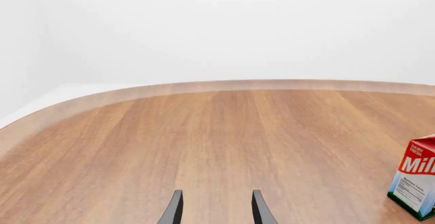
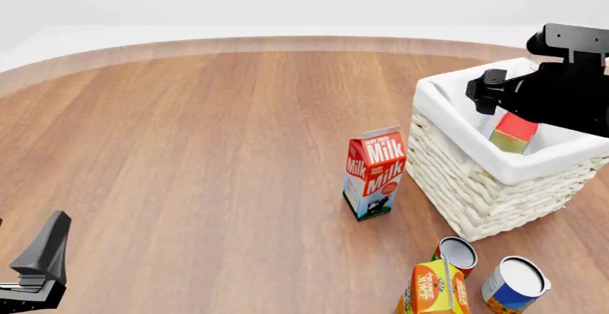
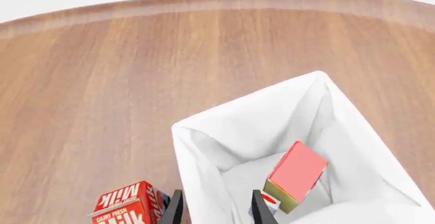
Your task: Pick up the cream cheese box and the butter, and put them in the basket.
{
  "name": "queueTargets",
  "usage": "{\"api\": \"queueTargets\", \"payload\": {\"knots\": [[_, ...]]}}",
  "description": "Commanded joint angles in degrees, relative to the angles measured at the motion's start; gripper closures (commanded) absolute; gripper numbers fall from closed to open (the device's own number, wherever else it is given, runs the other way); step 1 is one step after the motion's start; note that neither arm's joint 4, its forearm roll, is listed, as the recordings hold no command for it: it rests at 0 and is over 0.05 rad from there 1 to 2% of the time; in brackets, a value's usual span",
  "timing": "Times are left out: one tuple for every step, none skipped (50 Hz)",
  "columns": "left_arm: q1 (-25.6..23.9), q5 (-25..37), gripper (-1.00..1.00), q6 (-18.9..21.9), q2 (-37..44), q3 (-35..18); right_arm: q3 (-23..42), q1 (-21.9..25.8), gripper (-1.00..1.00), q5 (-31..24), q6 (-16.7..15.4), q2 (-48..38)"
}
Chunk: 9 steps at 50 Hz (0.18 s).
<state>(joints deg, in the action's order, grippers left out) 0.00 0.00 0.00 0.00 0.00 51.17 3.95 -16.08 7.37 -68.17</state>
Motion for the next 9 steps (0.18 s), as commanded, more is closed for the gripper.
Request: {"api": "queueTargets", "payload": {"knots": [[0.00, 0.00, -1.00, 0.00, 0.00, 0.00, 1.12, 1.77, -1.00, -2.74, -0.89, 2.96], [0.00, 0.00, -1.00, 0.00, 0.00, 0.00, 1.32, 2.07, -1.00, -3.10, -0.85, 3.31], [0.00, 0.00, -1.00, 0.00, 0.00, 0.00, 1.58, 2.13, -1.00, -3.47, -1.00, 3.60], [0.00, 0.00, -1.00, 0.00, 0.00, 0.00, 2.41, 2.45, -1.00, -4.49, -1.18, 4.18], [0.00, 0.00, -1.00, 0.00, 0.00, 0.00, 3.29, 2.79, -1.00, -5.56, -1.27, 4.59], [0.00, 0.00, -1.00, 0.00, 0.00, 0.00, 4.26, 2.83, -1.00, -6.44, -2.02, 5.26], [0.00, 0.00, -1.00, 0.00, 0.00, 0.00, 4.18, 3.12, -1.00, -6.54, -2.53, 6.18], [0.00, 0.00, -1.00, 0.00, 0.00, 0.00, 4.75, 3.42, -1.00, -7.21, -2.63, 7.09], [0.00, 0.00, -1.00, 0.00, 0.00, 0.00, 6.45, 3.76, -1.00, -8.84, -2.73, 7.93]]}}
